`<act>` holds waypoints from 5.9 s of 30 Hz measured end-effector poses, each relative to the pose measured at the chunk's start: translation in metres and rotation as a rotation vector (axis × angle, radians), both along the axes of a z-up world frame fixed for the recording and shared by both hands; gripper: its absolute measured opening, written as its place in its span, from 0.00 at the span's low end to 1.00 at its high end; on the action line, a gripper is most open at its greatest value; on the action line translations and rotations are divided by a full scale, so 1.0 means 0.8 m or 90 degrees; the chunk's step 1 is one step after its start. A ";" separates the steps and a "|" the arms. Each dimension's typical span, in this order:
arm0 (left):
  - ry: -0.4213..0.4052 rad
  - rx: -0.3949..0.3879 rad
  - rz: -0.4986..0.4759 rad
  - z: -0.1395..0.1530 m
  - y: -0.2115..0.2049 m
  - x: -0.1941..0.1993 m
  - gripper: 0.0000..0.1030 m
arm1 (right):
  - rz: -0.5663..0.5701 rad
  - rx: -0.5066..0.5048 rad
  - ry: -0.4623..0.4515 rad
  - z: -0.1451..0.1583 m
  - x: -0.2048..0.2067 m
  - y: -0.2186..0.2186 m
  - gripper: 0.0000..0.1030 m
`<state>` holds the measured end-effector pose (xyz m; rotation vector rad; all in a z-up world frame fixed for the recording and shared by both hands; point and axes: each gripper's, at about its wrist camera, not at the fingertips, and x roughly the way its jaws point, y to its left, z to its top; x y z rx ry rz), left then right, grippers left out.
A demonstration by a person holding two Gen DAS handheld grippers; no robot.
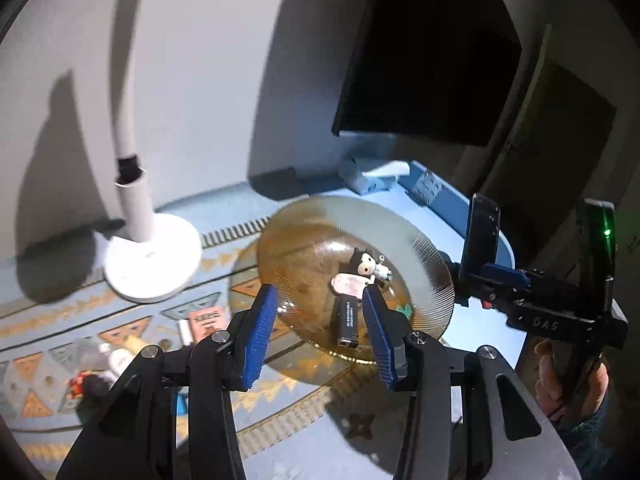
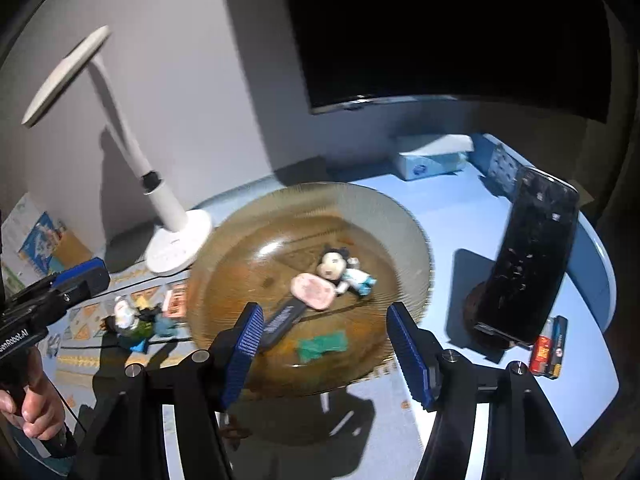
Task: Organize rigid objects
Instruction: 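Move both tools back from the bowl to the item pile, then grasp the red-and-black figure with left tool while right tool grasps the blue lighter, then carry the red figure and blue lighter over to the amber bowl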
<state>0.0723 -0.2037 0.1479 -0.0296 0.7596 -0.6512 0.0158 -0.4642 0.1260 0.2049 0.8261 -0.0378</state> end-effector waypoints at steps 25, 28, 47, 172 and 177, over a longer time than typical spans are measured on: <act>-0.091 -0.016 0.208 0.037 0.224 -0.113 0.54 | 0.195 -0.063 -0.032 0.022 -0.019 0.228 0.61; -0.076 -0.023 0.230 0.025 0.247 -0.117 0.54 | 0.212 -0.071 -0.031 0.018 -0.019 0.252 0.61; 0.086 0.011 0.293 -0.111 0.331 -0.071 0.54 | 0.260 -0.012 0.082 -0.100 0.029 0.298 0.61; 0.080 0.152 0.063 -0.133 0.125 -0.056 0.28 | 0.265 0.070 -0.008 -0.128 -0.051 0.189 0.23; -0.008 0.106 -0.010 -0.057 0.036 -0.039 0.28 | 0.176 0.032 -0.085 -0.069 -0.046 0.116 0.23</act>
